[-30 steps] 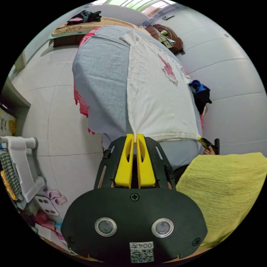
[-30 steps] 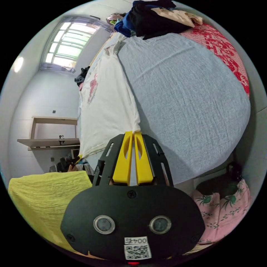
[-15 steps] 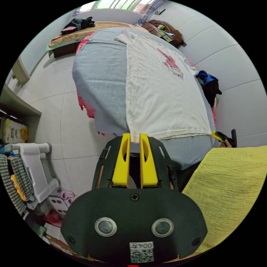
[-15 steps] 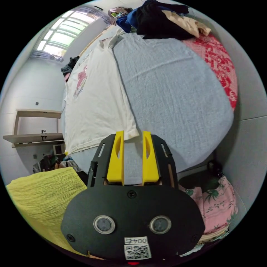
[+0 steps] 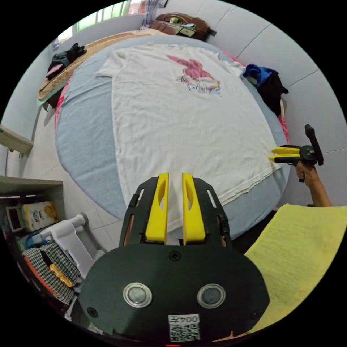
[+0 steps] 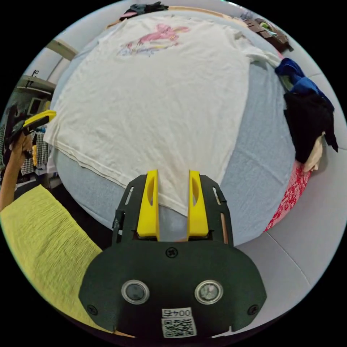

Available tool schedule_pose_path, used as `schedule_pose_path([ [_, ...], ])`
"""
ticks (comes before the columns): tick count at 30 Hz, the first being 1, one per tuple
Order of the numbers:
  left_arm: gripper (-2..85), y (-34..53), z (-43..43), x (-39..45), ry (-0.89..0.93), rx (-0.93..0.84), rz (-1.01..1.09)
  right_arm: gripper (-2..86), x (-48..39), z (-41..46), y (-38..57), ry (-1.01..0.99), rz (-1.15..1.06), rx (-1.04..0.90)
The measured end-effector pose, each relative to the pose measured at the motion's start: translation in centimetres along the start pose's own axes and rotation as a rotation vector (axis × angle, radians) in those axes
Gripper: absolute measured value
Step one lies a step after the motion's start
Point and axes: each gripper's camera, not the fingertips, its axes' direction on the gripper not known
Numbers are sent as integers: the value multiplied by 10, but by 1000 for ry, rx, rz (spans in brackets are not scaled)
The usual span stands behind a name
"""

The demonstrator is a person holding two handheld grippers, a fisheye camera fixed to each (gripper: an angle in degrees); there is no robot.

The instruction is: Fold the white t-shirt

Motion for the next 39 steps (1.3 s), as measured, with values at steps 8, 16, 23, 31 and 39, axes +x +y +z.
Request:
schedule_pose_path([
  [8, 31, -20, 41, 11, -184, -98, 25, 121, -21, 42, -13, 15, -29, -38],
  [16, 19, -36, 53, -28, -114, -137, -6, 123, -35, 87, -29, 16, -17, -107],
  [23, 39, -54, 58, -70, -8, -175, 21, 116, -47, 118, -33, 51, 79, -127],
  [31, 57, -97, -9, -188, 25, 77, 104, 131, -87, 135, -67, -338, 279, -39],
  [39, 60, -220, -26, -313, -185, 197, 304, 94, -119, 186, -112, -96, 356, -205],
])
